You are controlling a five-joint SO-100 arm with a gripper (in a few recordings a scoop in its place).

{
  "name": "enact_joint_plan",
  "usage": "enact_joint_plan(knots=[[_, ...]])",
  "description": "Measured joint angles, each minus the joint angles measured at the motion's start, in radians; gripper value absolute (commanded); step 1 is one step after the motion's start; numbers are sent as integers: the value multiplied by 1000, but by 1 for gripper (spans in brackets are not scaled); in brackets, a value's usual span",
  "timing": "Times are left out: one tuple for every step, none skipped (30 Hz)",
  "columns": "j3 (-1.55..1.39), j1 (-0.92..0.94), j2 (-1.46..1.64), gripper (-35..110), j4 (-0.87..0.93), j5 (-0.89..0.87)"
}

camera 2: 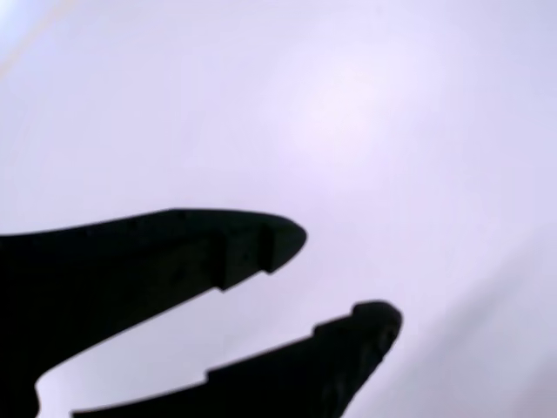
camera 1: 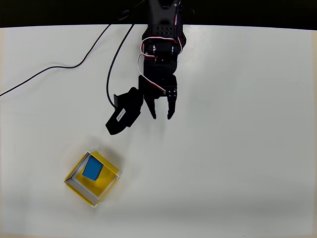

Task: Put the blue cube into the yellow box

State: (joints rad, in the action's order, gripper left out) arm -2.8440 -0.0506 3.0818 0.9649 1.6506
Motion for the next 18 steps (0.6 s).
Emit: enact_joint_plan(knots=[[-29, 11, 34, 17, 20, 0], [-51, 14, 63, 17, 48, 0], [-71, 14, 97, 17, 78, 0], [-89, 11, 123, 16, 109, 0], [-107, 8, 153, 16, 143, 0], [-123, 6, 183, 15, 172, 5], [-143, 8, 215, 14, 196, 11], [-166, 12, 232, 13, 218, 14], [-187, 21, 232, 11, 236, 15], [-209, 28, 232, 11, 255, 18], [-227, 28, 235, 10, 265, 18], [-252, 28, 235, 6, 268, 18], [-270, 29, 235, 3, 273, 21], [-270, 28, 235, 2, 273, 28], [-273, 26, 235, 2, 284, 21], [-273, 23, 235, 1, 304, 8], [-273, 23, 235, 0, 324, -8], [-273, 23, 235, 0, 334, -17]])
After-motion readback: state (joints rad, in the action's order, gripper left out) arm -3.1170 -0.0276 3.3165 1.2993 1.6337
